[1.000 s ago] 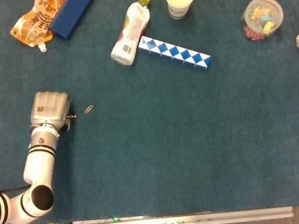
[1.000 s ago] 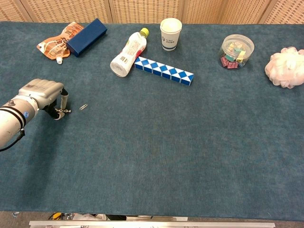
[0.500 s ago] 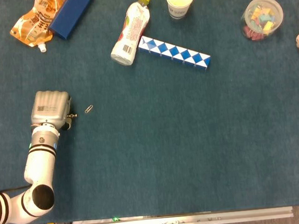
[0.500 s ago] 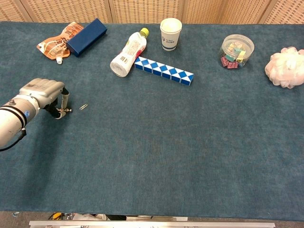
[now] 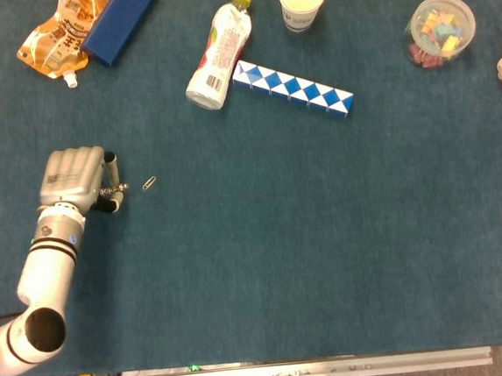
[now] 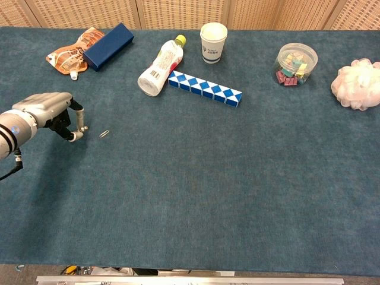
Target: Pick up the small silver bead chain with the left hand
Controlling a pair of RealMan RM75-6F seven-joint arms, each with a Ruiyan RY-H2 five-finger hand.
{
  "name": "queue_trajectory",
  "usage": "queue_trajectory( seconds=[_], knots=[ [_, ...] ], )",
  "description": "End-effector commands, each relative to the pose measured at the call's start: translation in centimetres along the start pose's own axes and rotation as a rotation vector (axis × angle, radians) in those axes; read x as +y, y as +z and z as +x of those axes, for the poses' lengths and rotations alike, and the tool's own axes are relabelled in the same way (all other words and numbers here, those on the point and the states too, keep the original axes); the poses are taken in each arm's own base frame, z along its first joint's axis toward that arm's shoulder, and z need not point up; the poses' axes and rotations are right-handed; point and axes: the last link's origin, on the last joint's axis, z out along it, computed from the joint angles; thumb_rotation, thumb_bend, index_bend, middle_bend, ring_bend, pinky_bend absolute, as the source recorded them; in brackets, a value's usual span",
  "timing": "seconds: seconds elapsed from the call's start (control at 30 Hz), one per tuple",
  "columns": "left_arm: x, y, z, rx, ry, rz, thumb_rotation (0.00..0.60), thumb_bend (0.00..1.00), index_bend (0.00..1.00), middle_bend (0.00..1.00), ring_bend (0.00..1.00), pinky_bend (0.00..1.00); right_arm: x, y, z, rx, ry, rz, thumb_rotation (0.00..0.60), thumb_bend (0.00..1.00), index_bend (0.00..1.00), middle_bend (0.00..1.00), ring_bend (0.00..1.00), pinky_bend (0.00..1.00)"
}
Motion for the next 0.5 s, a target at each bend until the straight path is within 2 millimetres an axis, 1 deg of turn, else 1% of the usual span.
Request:
queue_trajectory(
  seconds=[0.03, 0.27, 0.5],
  knots=[
    [-0.1, -0.6, 0.7, -0.007, -0.046, -0.028, 0.6, 0.35, 0.57, 1.0, 1.0, 1.0, 0.0, 0.0, 0.0, 0.0, 0.001, 0.0, 0.6, 0.33, 0.52, 0.57, 0.46, 0.49],
    [0.7, -1.4, 1.4, -0.002, -0.122, -0.095, 0.6, 0.35, 0.58, 1.0, 1.0, 1.0, -0.2, 0.2, -0.3, -0.009, 0.004, 0.008, 0.6, 0.33, 0.52, 0.57, 0.46, 0.49],
    [2.4, -1.0, 1.6, -0.004, -0.151, -0.136, 0.6, 0.35, 0.58, 1.0, 1.0, 1.0, 0.0, 0.2, -0.3, -0.011, 0.006, 0.0, 0.6, 0.33, 0.52, 0.57, 0.46, 0.49]
  ],
)
